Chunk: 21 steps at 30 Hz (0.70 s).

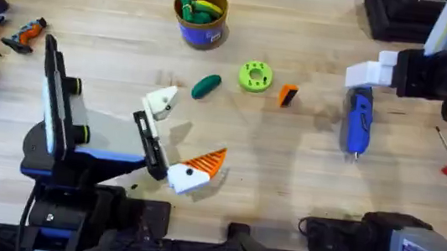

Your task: Pick up the gripper from the table and insert it into the empty holder that is missing its gripper. Then pick up a screw, insert it into the mounting hole, and use the screwdriver to tighten it. Finally, clean up the table by picking up the vegetable and placing it into the bucket.

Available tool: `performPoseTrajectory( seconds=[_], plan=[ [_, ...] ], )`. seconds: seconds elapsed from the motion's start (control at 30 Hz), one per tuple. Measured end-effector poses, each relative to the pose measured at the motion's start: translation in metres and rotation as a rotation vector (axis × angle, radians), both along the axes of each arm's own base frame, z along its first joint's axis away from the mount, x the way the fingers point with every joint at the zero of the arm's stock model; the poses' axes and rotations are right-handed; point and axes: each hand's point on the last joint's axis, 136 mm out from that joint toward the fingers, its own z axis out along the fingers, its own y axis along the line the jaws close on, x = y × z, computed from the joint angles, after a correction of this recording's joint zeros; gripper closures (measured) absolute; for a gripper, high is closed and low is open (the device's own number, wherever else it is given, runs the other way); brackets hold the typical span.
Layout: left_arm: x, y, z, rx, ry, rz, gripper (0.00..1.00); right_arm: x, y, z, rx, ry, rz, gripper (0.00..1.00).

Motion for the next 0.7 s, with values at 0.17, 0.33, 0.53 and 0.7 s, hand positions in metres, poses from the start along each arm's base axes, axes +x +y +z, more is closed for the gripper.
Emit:
performPoseTrajectory(
  seconds=[0.17, 0.33, 0.53, 0.7],
  plan=[
    [0.0, 0.0, 0.0, 0.0, 0.0, 0.0, 0.016, -0.001, 0.004, 0.003, 0.017, 0.005, -0.021, 0.01],
    [0.0, 0.0, 0.0, 0.0, 0.0, 0.0, 0.015, -0.008, 0.018, 0.02, 0.015, 0.01, -0.015, 0.01],
    [0.0, 0.0, 0.0, 0.0, 0.0, 0.0, 0.015, -0.02, 0.035, 0.034, 0.031, 0.033, -0.021, 0.01],
    [0.0, 0.0, 0.0, 0.0, 0.0, 0.0, 0.015, -0.035, 0.045, 0.034, 0.04, 0.102, -0.041, 0.011]
  ],
)
